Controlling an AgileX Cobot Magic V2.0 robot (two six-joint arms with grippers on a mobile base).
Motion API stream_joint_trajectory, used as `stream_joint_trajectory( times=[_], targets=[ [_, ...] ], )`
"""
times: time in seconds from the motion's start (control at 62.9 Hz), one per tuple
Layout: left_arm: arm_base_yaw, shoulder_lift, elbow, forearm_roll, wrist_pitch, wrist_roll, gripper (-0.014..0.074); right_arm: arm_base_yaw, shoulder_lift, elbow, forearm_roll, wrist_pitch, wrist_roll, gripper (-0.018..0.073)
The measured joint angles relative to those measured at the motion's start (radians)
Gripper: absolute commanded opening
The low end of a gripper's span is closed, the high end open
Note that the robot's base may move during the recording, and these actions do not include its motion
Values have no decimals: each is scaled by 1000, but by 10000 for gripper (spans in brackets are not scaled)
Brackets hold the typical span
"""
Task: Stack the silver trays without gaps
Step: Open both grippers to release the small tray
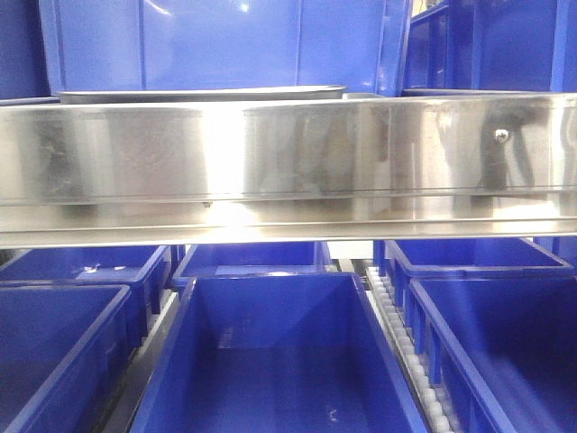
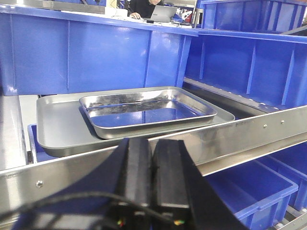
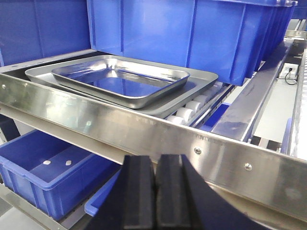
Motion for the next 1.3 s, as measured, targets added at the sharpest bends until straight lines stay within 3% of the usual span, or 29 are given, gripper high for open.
stream_joint_trajectory(
  times=[0.207,0.302,0.493,0.636,0.795,0.906,1.304],
  targets=[
    [0,0,3,-2,-1,0,-48,0,0,0,0,0,0,58],
    [23,0,14,-38,7,23,-48,0,0,0,0,0,0,58],
    [243,-20,51,-174,-13,226,-48,0,0,0,-2,0,0,58],
    [387,-62,166,-193,-145,255,-48,0,0,0,-2,0,0,58],
    [472,-108,352,-197,-333,259,-48,0,0,0,-2,0,0,58],
    [502,-122,465,-199,-438,261,-48,0,0,0,-2,0,0,58],
    [508,-137,482,-200,-345,261,-48,0,0,0,-2,0,0,58]
  ],
)
